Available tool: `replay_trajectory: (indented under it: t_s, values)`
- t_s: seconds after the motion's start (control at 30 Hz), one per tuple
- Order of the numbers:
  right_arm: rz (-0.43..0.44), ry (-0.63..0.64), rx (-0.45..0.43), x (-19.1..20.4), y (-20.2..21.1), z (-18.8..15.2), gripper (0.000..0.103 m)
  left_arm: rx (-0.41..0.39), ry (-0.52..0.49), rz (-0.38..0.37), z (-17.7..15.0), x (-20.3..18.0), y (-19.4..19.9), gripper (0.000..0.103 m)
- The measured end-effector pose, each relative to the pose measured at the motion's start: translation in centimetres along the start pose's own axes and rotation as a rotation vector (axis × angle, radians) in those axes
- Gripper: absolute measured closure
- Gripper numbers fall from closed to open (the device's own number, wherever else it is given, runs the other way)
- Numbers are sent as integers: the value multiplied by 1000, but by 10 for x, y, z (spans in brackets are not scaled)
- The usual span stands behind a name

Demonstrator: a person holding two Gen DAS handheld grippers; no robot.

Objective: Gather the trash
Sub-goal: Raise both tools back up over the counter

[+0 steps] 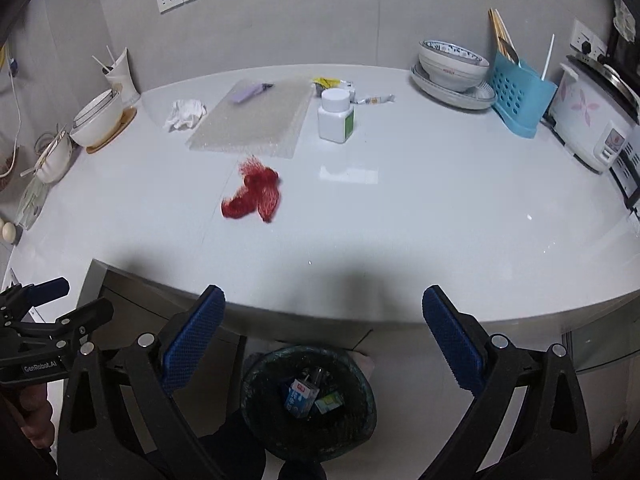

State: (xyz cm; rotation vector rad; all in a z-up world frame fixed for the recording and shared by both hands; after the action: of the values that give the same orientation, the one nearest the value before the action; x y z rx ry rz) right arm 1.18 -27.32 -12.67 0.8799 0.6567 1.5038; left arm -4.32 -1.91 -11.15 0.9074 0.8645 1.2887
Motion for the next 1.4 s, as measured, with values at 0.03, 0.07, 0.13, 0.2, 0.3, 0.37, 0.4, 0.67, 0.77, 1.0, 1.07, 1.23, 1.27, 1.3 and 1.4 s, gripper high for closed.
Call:
replay_trajectory:
  t_s: [0.03, 0.07, 0.13, 0.2, 0.3, 0.37, 0.4, 0.67, 0.77, 1.0, 1.07, 1.23, 1.27, 1.3, 1.4]
  values:
    - [2, -1, -8, 2, 2, 6, 8, -4, 8, -2, 5, 3, 1, 6]
    - [3, -2, -16, 4, 3, 12, 8, -8, 15, 0, 9, 6, 3, 7]
    - [7, -4, -26, 7, 3, 21, 8, -19, 26, 5, 21, 12, 7, 7]
    - [9, -5, -31, 10, 3, 33, 8, -24, 36, -1, 32, 18, 9, 7]
    - [3, -8, -44, 15, 1, 49, 8, -45, 48, -13, 48, 27, 12, 7]
    - [0, -10, -52, 18, -1, 59, 8, -53, 52, -16, 58, 33, 14, 7]
    - [0, -12, -55, 19, -2, 65, 8, -62, 50, -17, 66, 36, 15, 7]
    - [-21, -26, -64, 28, -20, 111, 9, -89, 49, 4, 124, 74, 12, 7]
    - [-34, -44, -60, 28, -31, 129, 9, -94, 44, 13, 147, 88, 4, 7]
    - [-77, -56, -32, 32, -64, 156, 9, -66, 47, 19, 193, 121, -37, 7]
    - [-89, -63, -16, 32, -77, 162, 10, -46, 54, 10, 201, 128, -52, 7]
    - [-114, -103, 26, 29, -108, 178, 16, -5, 57, 15, 223, 144, -93, 8]
    - [-122, -113, 31, 28, -113, 180, 16, 0, 57, 9, 227, 145, -100, 8]
    - [-127, -122, 38, 26, -118, 183, 16, 3, 53, 4, 232, 147, -108, 10]
    - [-138, -151, 65, 23, -131, 190, 20, 18, 52, -3, 246, 154, -128, 11]
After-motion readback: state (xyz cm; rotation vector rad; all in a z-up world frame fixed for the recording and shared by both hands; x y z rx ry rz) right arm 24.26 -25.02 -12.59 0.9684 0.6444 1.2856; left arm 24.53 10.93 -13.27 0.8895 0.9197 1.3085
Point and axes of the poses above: each gripper's, at about its wrist camera, not at the fingertips, and y roughly against the way its jaws point, x to its left, z to its top, the point moved 4 cm from there along -y, roughly the way its jaws point, and after that the axes turned 9 degrees about -y, right-handed, at the moved point
